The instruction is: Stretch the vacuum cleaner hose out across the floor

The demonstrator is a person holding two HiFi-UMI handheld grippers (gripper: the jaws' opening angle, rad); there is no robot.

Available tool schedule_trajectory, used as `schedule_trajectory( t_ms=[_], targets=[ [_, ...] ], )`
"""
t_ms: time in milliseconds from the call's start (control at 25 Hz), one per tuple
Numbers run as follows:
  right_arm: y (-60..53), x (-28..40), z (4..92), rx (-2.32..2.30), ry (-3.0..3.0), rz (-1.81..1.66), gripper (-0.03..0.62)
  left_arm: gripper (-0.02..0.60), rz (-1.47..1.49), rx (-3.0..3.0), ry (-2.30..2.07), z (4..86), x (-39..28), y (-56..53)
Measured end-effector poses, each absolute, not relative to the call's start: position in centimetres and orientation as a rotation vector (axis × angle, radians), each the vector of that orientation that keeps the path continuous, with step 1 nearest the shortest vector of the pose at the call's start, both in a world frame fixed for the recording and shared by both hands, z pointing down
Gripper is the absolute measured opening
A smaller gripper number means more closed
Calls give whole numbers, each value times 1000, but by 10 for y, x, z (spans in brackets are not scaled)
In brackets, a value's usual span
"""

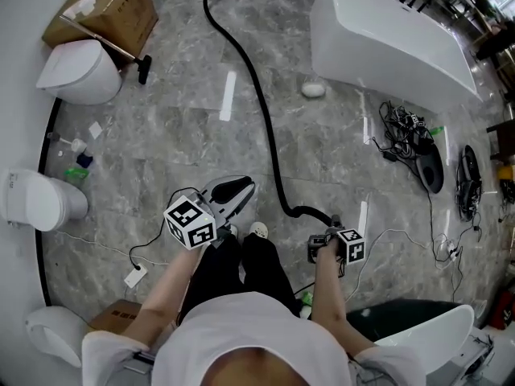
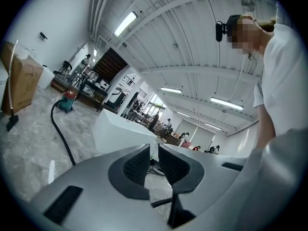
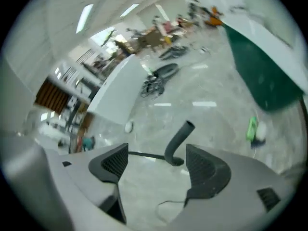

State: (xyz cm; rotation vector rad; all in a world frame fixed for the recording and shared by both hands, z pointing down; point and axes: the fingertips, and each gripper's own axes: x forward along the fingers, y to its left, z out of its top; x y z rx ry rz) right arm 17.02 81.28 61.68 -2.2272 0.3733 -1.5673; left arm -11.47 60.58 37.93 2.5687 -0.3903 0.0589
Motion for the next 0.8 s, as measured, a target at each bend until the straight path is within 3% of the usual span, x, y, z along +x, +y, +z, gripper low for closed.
schedule_trajectory(
  t_ms=[160, 400, 440, 520, 560, 640, 800],
  targets=[
    [762, 176, 559, -2482, 914, -1424, 357, 60, 92, 2603, -354, 378, -111, 608],
    [660, 121, 477, -2327, 1600, -1140, 353, 60, 240, 2675, -498, 383, -116, 594],
    [648, 108, 464, -2309, 1685, -1084, 328, 60, 242, 2677, -522, 383, -116, 592],
    [632, 85, 439, -2300, 1814, -958, 101, 60, 228, 2684, -568, 379, -116, 590],
    [626, 73, 427, -2283, 1876, -896, 52, 60, 221, 2691, -593, 377, -115, 588],
    [613, 46, 407, -2209, 1999, -796, 18, 60, 214, 2708, -646, 374, -116, 584],
    [600, -7, 382, -2095, 2198, -661, 14, 60, 184, 2718, -735, 369, -126, 579]
  ],
)
